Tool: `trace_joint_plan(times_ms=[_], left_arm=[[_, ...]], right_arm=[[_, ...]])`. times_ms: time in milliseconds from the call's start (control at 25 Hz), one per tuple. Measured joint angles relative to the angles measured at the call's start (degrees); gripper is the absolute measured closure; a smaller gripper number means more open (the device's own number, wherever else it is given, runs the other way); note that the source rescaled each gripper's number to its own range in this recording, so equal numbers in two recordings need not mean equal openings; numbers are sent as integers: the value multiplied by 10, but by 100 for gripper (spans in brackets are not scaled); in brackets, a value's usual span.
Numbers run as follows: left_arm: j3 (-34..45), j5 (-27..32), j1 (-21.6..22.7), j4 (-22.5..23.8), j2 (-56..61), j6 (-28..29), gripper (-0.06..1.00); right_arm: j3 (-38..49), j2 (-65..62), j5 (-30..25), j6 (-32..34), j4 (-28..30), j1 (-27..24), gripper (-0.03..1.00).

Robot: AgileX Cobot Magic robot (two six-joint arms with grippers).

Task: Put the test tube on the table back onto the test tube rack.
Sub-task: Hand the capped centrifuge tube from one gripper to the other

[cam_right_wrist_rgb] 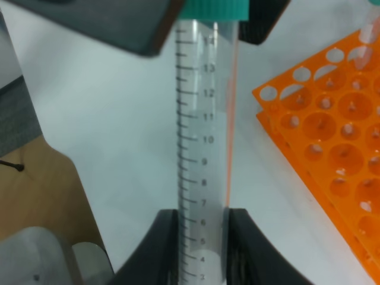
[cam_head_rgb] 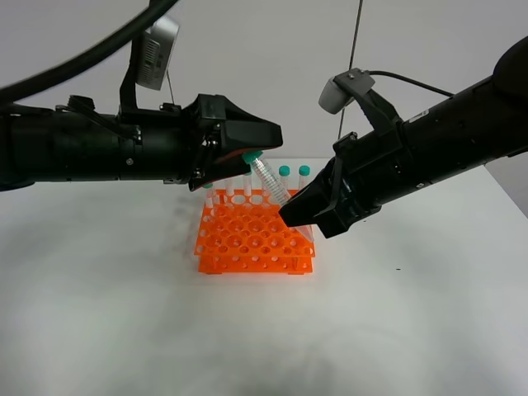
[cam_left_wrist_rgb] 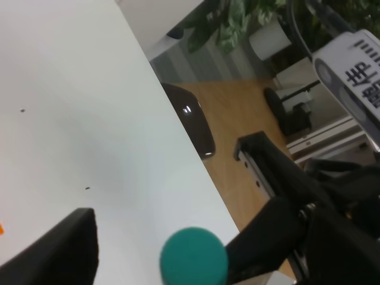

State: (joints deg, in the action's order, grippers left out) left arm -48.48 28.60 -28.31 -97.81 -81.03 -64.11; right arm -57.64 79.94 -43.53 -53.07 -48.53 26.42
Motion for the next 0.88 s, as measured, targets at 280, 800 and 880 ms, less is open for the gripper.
trace_joint_plan(times_ms=[280, 800, 880], left_arm=[[0, 1, 0, -1, 0, 0, 37], [0, 12, 0, -1, 0, 0, 51], [0, 12, 0, -1, 0, 0, 60]], right_arm=[[0, 0, 0, 0, 0, 0, 94], [0, 0, 8, 0, -10, 0, 94], [0, 0, 8, 0, -10, 0, 94]])
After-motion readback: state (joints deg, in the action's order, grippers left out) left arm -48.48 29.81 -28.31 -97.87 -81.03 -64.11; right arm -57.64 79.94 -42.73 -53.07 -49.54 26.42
